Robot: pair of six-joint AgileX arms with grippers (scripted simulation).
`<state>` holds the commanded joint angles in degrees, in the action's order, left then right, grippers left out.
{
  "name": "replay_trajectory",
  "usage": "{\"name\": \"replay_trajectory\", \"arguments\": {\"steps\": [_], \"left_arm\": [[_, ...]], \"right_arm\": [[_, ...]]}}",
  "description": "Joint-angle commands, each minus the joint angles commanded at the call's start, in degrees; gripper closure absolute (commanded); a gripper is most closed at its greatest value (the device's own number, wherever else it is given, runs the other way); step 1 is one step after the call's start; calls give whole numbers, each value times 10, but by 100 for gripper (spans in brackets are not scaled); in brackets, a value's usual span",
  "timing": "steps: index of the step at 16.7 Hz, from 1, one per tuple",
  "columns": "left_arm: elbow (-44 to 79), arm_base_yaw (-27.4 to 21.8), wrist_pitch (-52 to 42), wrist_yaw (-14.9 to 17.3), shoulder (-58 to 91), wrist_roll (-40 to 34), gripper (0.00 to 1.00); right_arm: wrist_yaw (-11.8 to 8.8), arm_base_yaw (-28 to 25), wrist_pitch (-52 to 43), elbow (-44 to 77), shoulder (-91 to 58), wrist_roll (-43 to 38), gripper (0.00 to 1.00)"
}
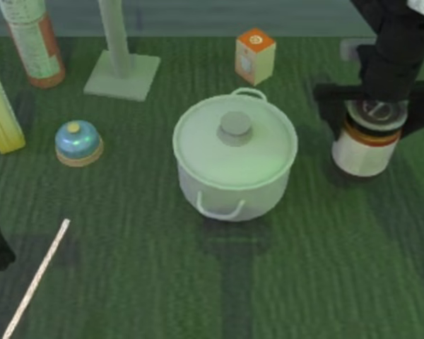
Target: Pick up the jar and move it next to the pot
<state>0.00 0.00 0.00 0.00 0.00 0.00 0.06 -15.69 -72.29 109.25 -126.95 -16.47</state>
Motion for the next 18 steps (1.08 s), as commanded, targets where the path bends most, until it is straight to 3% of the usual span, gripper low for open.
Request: {"name": "replay_trajectory", "arguments": {"steps": [6, 11, 18], "left_arm": [[0, 0, 0, 0, 0, 0, 0], [0, 0, 0, 0, 0, 0, 0], [0, 0, 0, 0, 0, 0, 0]], "right_arm": [[1, -3, 91, -70, -18, -1, 100], [1, -3, 101, -79, -21, -1, 100], [1, -3, 101, -79, -21, -1, 47]]}}
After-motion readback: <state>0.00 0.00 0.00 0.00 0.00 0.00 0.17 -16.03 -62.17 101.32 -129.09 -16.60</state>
